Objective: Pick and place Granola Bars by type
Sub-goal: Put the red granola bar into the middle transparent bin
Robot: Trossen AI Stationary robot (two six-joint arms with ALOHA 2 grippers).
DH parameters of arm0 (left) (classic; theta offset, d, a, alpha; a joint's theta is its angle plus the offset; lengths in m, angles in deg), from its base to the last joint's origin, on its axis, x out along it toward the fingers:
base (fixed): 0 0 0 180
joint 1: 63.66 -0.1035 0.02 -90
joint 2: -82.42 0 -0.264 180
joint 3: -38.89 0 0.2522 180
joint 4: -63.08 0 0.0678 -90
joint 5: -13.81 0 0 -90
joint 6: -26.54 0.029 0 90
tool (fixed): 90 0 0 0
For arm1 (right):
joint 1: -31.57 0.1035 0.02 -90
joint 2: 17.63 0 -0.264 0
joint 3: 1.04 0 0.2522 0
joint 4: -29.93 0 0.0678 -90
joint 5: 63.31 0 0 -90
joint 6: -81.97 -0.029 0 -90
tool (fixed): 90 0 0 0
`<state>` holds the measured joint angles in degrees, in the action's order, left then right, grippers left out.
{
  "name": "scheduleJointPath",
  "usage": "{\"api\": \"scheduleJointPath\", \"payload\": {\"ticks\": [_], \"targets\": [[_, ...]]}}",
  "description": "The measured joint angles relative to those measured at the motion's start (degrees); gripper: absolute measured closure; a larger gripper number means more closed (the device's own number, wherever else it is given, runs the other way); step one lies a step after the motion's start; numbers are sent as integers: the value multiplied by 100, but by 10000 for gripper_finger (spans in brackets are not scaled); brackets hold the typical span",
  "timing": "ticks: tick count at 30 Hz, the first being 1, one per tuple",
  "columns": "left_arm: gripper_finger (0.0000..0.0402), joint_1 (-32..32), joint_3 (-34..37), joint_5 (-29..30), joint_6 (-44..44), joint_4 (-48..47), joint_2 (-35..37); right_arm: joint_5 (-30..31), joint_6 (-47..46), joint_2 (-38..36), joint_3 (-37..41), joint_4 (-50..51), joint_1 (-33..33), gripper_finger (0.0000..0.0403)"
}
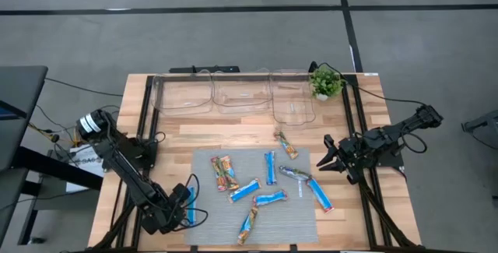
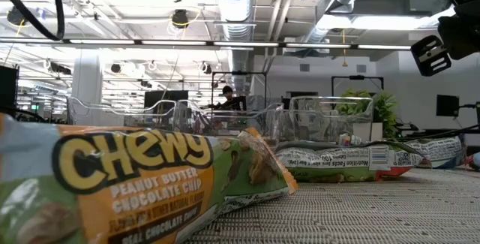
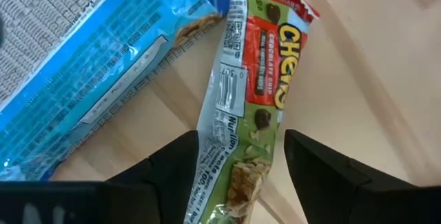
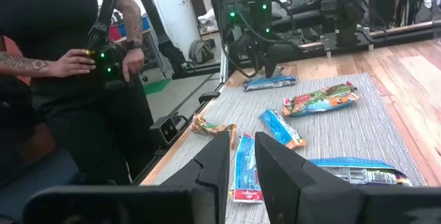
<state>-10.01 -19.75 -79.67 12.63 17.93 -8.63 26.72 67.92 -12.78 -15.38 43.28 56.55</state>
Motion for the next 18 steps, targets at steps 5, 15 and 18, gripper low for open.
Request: {"api": "scheduleJointPath", "payload": {"ticks": [5, 15, 18], "targets": [[190, 9, -2, 186, -20, 30, -28, -1, 2, 0, 0, 0, 2, 341], [281, 0, 9, 289, -170, 81, -41, -2, 2, 0, 0, 0, 0, 341], [304, -2, 9, 276, -191, 115, -43, -2, 0, 0, 0, 0, 0, 341]]}}
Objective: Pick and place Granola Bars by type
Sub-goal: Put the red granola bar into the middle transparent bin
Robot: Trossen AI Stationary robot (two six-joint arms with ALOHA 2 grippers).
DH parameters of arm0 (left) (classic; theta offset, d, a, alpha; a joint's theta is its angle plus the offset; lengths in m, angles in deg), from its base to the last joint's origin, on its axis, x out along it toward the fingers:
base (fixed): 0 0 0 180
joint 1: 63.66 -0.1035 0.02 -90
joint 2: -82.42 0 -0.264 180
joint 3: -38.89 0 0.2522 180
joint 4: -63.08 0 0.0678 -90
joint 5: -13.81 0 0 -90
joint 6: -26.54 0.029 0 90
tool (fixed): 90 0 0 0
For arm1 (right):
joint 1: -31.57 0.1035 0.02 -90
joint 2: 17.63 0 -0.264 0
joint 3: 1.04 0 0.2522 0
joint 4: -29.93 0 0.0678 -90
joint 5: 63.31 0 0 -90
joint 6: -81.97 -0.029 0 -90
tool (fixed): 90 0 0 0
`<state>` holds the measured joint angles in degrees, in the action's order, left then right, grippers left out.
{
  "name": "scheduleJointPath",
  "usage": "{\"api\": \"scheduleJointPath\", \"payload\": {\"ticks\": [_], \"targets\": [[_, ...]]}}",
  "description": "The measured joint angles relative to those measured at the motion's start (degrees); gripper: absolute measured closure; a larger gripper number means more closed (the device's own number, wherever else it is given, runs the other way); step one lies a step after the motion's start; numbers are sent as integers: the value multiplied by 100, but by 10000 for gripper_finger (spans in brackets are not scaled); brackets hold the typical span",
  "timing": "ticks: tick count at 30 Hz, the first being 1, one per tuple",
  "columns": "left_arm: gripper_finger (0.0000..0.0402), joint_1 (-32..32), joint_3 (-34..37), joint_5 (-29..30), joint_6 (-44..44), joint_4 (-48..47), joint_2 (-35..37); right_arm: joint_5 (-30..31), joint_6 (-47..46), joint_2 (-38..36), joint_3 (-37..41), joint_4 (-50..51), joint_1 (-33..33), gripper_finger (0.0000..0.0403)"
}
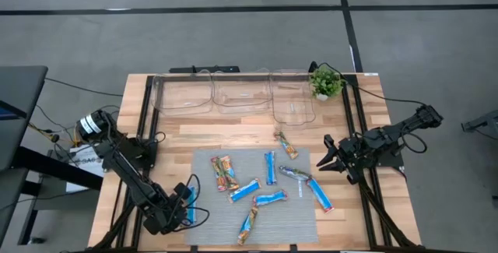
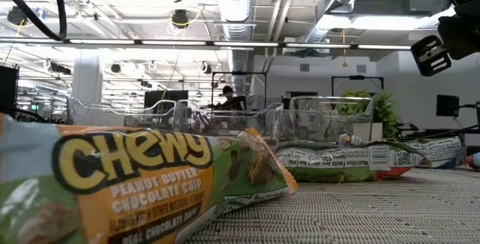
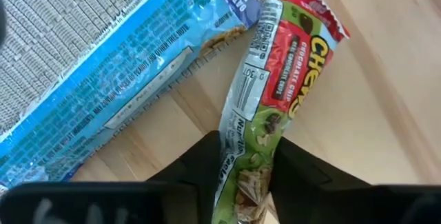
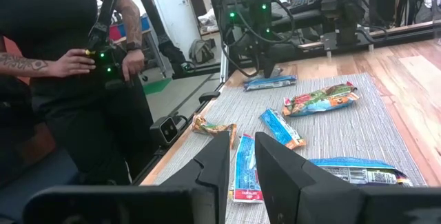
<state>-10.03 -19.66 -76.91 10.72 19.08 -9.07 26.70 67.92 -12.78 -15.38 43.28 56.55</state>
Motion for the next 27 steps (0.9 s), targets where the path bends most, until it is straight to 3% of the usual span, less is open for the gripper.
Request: {"api": "scheduleJointPath", "payload": {"ticks": [10, 19, 27], "targets": [[329, 25, -143, -338, -387, 27, 111, 0, 2, 0, 0, 0, 0, 341], [329, 22, -162, -326, -612, -22, 758, 0, 1, 0, 0, 0, 1, 341], [329, -283, -162, 30, -889, 77, 1520, 0, 0, 0, -2, 0, 2, 341]]}}
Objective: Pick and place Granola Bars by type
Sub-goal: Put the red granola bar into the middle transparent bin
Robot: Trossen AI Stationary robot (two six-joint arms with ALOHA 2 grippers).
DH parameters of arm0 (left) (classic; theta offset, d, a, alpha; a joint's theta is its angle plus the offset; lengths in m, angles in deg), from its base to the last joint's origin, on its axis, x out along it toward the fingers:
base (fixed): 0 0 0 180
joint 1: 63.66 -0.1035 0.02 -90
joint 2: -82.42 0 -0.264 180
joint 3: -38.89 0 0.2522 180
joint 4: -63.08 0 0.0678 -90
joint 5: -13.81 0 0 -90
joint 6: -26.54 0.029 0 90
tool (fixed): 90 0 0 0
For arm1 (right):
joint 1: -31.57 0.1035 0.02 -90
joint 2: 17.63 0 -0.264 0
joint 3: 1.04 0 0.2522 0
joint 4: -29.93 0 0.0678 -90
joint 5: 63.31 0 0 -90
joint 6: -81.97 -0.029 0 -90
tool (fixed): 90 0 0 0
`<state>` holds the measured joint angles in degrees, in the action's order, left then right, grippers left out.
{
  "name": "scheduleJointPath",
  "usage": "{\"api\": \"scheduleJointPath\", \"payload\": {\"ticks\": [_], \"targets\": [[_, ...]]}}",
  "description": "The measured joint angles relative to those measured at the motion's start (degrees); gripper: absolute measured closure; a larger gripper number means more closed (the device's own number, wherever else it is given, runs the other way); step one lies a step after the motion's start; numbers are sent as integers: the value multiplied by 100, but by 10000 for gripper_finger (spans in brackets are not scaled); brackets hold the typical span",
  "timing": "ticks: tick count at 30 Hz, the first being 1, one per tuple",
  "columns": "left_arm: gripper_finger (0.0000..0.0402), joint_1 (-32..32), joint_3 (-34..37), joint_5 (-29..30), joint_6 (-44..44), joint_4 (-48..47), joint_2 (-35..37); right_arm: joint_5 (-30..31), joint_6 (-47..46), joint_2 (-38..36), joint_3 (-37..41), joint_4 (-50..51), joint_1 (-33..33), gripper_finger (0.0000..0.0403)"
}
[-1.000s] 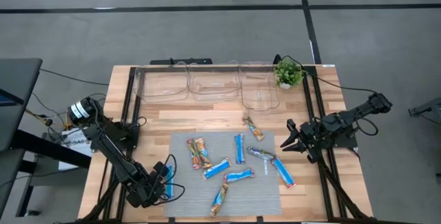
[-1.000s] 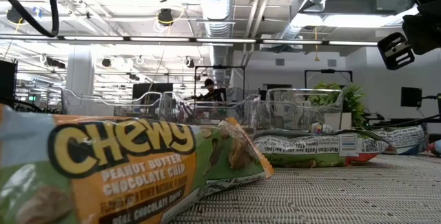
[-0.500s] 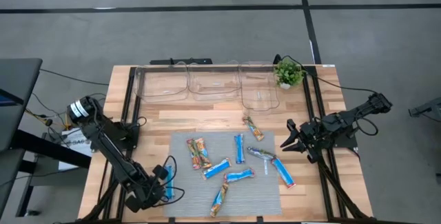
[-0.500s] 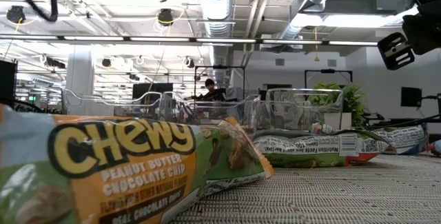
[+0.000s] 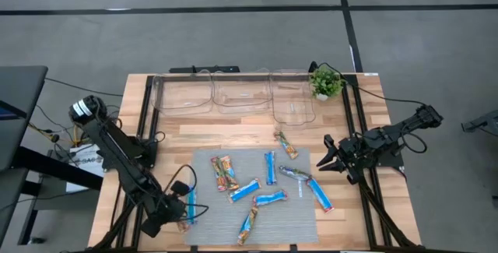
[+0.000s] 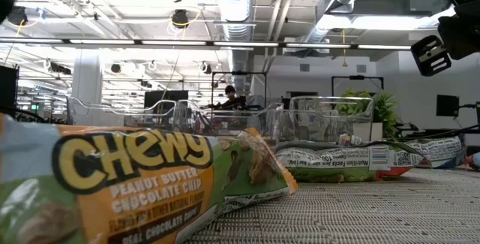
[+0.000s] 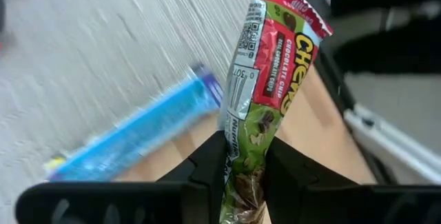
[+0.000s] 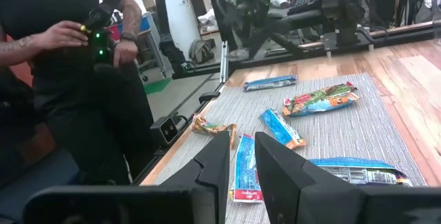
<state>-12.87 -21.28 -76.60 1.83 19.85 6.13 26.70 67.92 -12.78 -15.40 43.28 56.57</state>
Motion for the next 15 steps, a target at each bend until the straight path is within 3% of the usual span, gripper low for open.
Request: {"api": "scheduleJointPath", "payload": {"ticks": [15], "targets": [[329, -1642, -11, 545, -280, 1435, 1295, 1, 0, 0, 0, 0, -1, 341]]}}
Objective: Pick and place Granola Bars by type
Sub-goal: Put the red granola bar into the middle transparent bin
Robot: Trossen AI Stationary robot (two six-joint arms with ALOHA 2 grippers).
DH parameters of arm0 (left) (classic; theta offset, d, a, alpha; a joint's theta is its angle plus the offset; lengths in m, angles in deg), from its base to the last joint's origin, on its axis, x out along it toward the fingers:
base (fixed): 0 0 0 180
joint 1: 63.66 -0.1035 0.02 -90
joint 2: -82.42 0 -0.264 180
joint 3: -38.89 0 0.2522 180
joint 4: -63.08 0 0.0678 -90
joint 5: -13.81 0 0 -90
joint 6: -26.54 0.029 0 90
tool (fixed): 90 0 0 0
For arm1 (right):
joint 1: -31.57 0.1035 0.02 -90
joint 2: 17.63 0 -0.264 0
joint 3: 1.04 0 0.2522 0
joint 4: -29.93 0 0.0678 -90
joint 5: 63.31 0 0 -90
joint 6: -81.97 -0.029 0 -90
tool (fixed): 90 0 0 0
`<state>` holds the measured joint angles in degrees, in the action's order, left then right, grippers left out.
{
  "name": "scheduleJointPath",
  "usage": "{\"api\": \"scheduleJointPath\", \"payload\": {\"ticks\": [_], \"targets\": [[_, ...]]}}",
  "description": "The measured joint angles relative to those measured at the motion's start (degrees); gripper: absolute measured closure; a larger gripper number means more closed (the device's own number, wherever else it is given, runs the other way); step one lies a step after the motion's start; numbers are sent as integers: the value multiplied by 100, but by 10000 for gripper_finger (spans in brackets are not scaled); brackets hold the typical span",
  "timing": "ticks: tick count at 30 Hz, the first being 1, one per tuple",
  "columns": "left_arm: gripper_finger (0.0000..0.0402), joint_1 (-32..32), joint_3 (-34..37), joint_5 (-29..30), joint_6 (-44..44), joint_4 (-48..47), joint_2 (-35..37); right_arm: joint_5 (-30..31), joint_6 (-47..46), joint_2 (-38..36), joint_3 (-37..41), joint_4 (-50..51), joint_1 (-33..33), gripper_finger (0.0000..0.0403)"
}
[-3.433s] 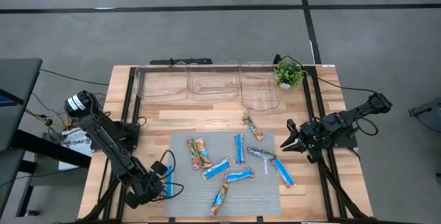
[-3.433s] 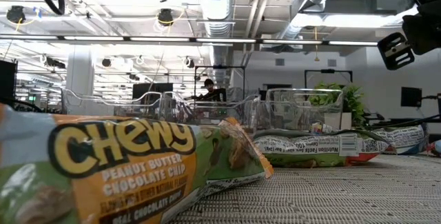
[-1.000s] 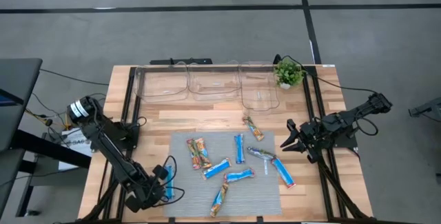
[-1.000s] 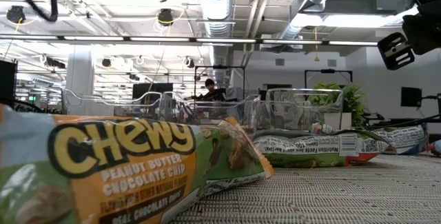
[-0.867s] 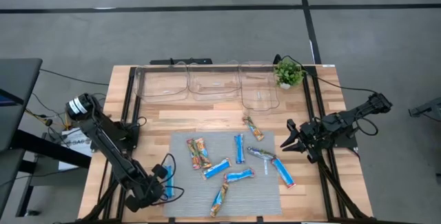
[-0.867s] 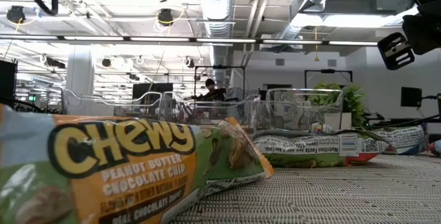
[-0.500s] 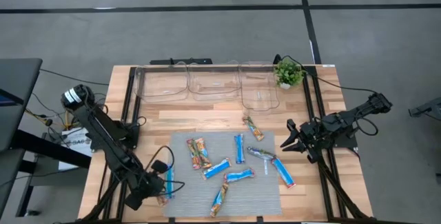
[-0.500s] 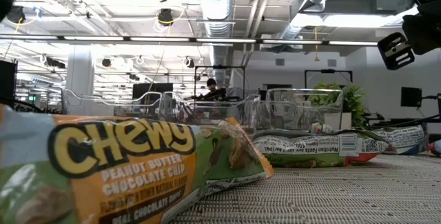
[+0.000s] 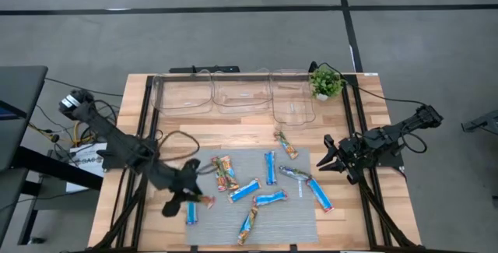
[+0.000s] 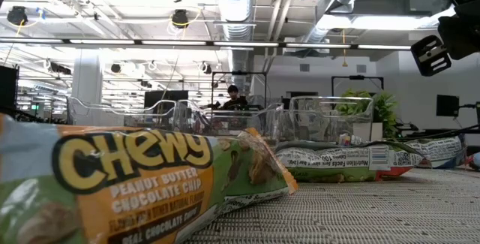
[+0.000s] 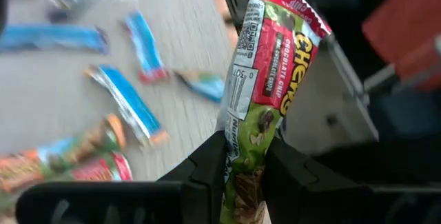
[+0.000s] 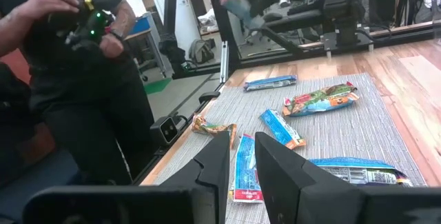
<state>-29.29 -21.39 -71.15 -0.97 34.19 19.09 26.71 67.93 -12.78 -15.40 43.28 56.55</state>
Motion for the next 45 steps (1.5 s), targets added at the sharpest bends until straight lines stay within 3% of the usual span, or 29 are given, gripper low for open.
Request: {"api": "scheduleJointPath", "payload": {"ticks": [16, 25, 33, 41, 45], "targets": [[329, -2564, 0, 142, -9, 1637, 185, -1, 0, 1, 0, 0, 0, 341], [329, -4271, 0, 882, 36, 1788, 183, -1, 1, 2, 0, 0, -1, 341], [329, -5614, 0, 1067, 39, 1887, 133, -1, 0, 1, 0, 0, -1, 341], [329, -6176, 0, 1006, 66, 1897, 133, -1, 0, 2, 0, 0, -1, 341], [329, -6248, -11, 627, 148, 1916, -133, -1, 0, 1, 0, 0, 0, 341]]}}
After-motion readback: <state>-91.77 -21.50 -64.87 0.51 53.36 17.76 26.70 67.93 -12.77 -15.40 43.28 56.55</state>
